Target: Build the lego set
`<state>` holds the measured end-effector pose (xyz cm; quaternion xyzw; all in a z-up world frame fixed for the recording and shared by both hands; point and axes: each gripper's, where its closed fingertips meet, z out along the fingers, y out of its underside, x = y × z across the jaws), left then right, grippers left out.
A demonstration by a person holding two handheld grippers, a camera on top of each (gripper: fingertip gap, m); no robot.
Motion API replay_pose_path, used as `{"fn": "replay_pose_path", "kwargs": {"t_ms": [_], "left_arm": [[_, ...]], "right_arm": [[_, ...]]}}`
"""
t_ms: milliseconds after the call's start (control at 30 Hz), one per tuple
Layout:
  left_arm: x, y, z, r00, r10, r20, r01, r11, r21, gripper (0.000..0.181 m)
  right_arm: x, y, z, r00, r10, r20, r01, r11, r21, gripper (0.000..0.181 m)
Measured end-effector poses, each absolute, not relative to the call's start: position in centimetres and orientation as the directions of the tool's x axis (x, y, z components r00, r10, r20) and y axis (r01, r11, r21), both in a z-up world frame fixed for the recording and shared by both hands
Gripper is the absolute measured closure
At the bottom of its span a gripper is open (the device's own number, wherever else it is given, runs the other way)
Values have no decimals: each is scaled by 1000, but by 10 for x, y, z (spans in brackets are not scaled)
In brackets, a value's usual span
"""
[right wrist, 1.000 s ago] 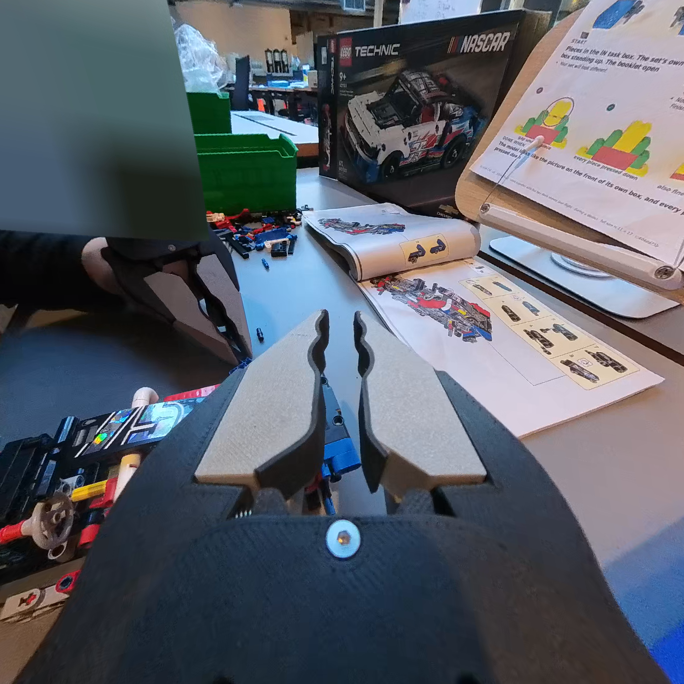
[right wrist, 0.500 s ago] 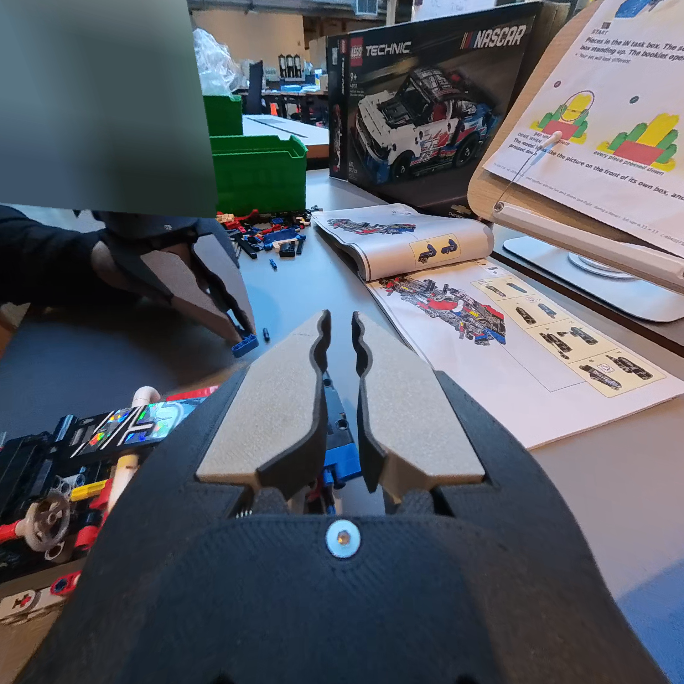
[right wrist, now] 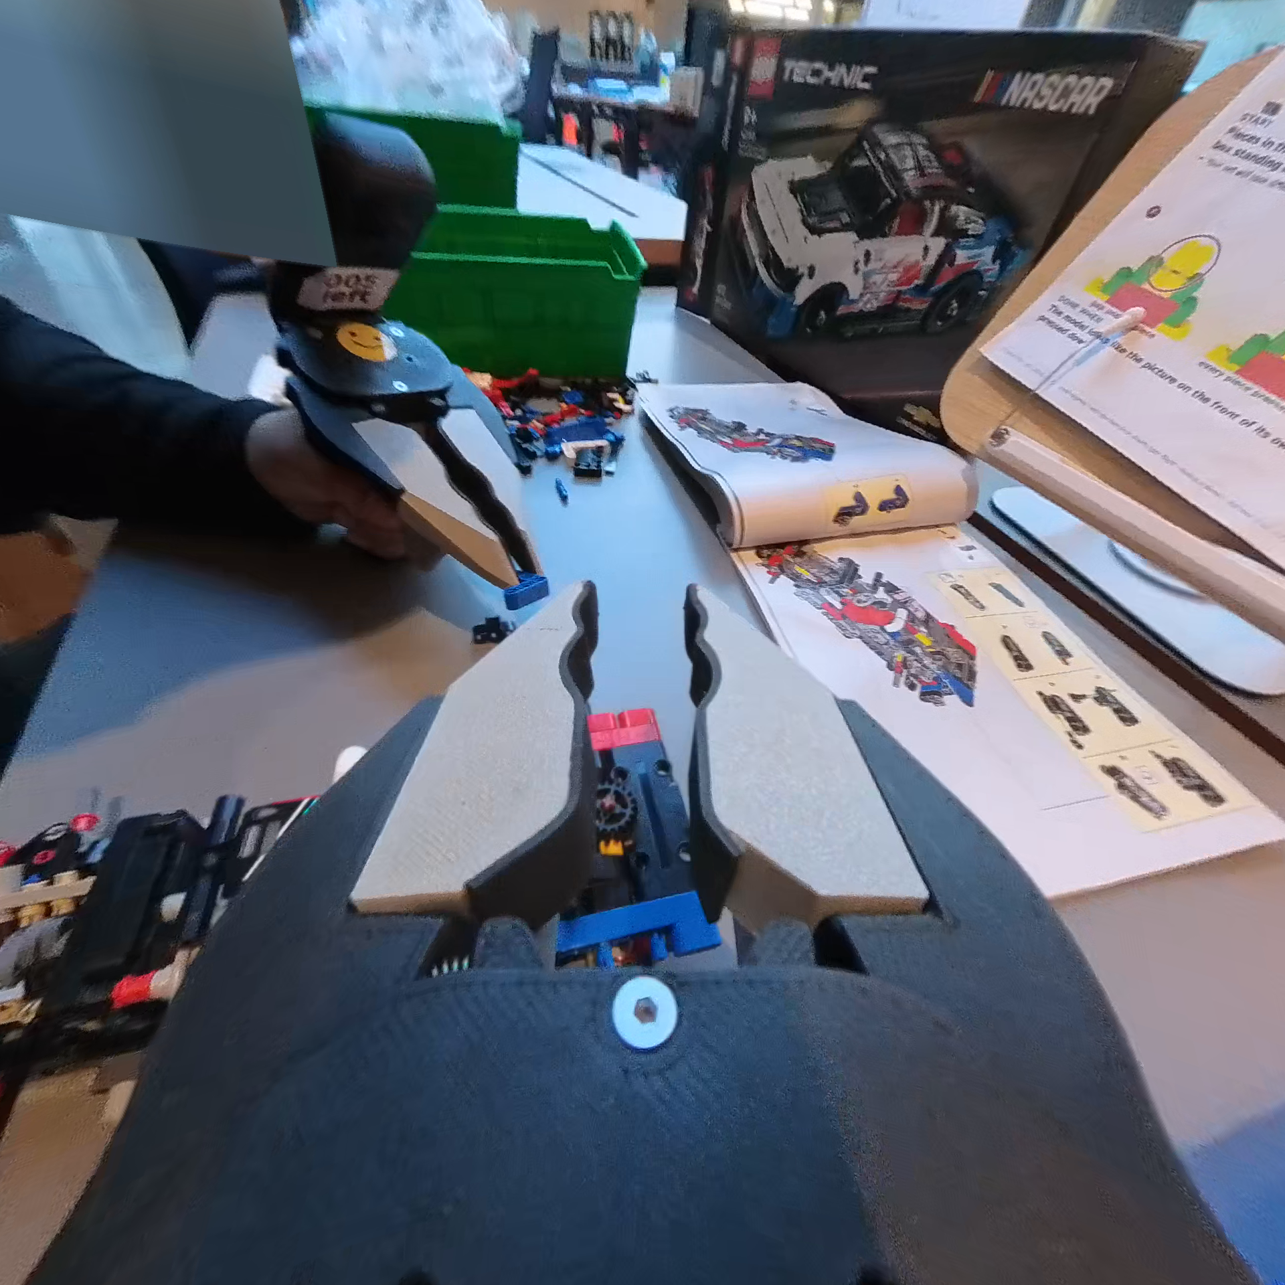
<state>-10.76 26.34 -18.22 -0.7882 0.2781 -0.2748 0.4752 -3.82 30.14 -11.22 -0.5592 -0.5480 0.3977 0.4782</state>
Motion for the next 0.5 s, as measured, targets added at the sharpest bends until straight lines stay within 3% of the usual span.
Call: {"fn": "replay_pose_path", "kwargs": {"t_ms": [200, 233, 267, 367, 500], "left_arm": [[-109, 266, -198, 734, -649, 199, -202, -489, -849, 175], [-107, 263, -204, 727, -648, 227, -216, -529, -820, 150], [-108, 261, -208, 737, -634, 236, -224, -558, -799, 138], [-121, 267, -190, 777, -601, 187, -200, -517, -832, 144], [-148, 301, -141, 817, -575, 52, -260, -447, -856, 138]], "right_arm": [[-40, 306, -118, 121, 988, 98, 242, 66, -968, 161], [-36, 307, -119, 123, 988, 90, 235, 59, -970, 163], [-32, 307, -119, 124, 989, 83, 232, 53, -971, 163], [-19, 311, -118, 132, 988, 78, 222, 47, -974, 164], [-3, 311, -118, 116, 991, 65, 204, 40, -978, 166]]}}
